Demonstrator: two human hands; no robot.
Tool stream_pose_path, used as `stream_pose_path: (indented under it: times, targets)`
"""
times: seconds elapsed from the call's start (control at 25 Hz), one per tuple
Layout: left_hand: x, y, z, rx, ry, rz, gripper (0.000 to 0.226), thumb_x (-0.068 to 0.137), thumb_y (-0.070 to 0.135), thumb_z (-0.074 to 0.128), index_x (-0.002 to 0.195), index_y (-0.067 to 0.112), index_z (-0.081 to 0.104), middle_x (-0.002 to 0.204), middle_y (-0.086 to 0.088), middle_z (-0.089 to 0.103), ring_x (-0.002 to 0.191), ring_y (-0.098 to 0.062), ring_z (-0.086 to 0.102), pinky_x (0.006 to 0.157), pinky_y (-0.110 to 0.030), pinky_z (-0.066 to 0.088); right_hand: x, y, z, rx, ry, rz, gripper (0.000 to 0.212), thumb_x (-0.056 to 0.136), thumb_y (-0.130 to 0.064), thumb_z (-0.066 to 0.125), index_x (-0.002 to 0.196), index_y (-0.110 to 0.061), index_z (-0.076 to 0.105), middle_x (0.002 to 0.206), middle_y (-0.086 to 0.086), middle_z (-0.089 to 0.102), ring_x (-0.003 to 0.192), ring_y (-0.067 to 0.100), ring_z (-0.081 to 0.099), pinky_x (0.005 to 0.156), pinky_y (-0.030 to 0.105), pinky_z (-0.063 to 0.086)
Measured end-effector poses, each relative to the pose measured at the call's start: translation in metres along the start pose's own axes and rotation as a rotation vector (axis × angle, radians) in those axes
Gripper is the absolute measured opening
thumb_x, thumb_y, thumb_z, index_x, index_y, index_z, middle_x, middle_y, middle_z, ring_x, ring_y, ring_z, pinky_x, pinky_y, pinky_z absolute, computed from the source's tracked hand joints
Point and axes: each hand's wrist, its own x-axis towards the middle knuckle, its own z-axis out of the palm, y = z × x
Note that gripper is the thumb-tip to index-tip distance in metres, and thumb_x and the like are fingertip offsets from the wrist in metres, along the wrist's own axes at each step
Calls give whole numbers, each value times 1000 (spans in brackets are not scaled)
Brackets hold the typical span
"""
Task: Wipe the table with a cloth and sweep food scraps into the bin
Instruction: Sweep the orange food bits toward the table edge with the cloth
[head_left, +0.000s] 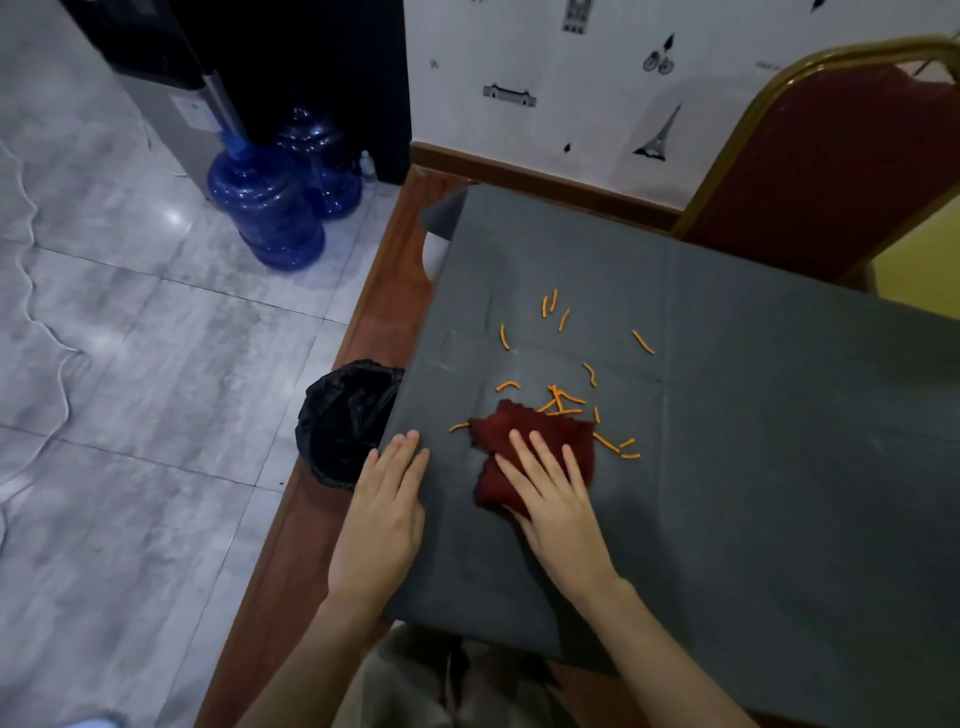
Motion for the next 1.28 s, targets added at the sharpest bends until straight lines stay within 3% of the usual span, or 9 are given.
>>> stream_pose_path:
  times: [0.32,0.56,0.64,0.88,1.2,1.28]
  targets:
    - [1,13,-2,106,-51,-56,53,82,3,32,129,-5,53,143,-21,46,136,-32,38,116,-47,22,-58,30,-5,60,-11,-147,46,92,-35,41,135,-22,47,154,-2,30,144,18,23,113,45,20]
    - [7,52,11,39,-5,-215,46,89,11,34,129,-2,51,147,-22,39,140,-36,31,119,-47,17,-107,66,-5,-105,-28,-115,53,85,-34,47,137,-23,45,154,0,32,141,20,30,110,48,24]
    - [9,64,17,46,-2,-215,45,92,14,35,131,-1,49,148,-20,38,141,-34,30,119,-46,15,-113,88,-11,-112,-17,-37,55,83,-32,50,138,-24,46,153,0,33,140,20,31,111,49,24]
    - [10,62,20,65,23,-214,48,91,21,34,131,1,51,149,-17,39,141,-32,31,120,-40,13,-86,153,-28,110,128,446,52,94,-37,30,139,-14,44,152,8,34,142,25,26,113,56,18]
    - [10,58,23,56,67,-215,46,91,20,37,129,1,53,148,-15,41,140,-31,34,118,-46,21,78,184,-41,372,223,755,46,101,-32,36,145,-17,35,157,7,22,145,26,12,113,56,1]
    - [11,59,23,58,82,-214,45,90,18,38,128,1,54,148,-15,42,140,-31,34,118,-46,22,89,182,-45,429,219,746,48,101,-31,35,146,-14,32,158,6,20,146,25,10,113,53,-3]
